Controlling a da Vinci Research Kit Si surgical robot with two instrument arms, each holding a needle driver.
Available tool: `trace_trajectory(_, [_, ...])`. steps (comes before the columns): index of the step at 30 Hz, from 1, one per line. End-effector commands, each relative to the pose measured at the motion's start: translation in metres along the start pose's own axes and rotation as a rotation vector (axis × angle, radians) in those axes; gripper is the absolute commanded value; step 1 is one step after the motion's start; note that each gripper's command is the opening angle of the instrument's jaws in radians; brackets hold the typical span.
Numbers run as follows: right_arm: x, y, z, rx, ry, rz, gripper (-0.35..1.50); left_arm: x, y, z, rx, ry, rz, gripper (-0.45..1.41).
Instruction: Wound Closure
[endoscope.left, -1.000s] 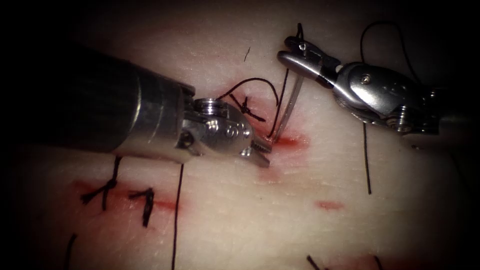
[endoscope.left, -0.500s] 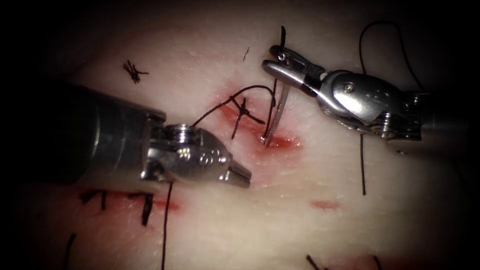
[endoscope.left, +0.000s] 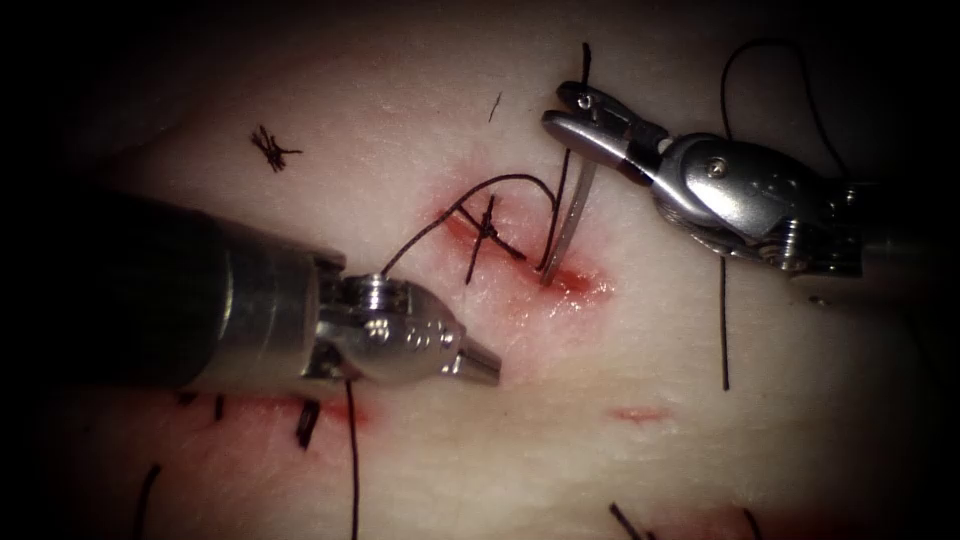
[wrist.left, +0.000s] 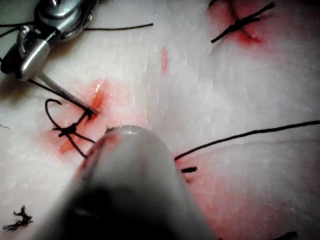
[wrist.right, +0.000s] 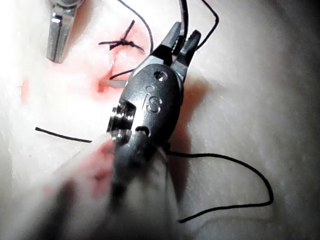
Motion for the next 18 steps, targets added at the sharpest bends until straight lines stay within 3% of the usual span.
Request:
trace_trajectory(1, [-0.0001,0.0001,0.001,0.001,0.004,-0.001,-0.35,0.0001,-0.0001,0.0008,-0.005,0.002,0.002,-0.1])
trace_trajectory(18, [-0.0003,0.0002,0.0009,-0.11,-0.063,-0.118,-0.35,-0.0005,-0.0002,0.001,-0.012,-0.004,-0.002,-0.11])
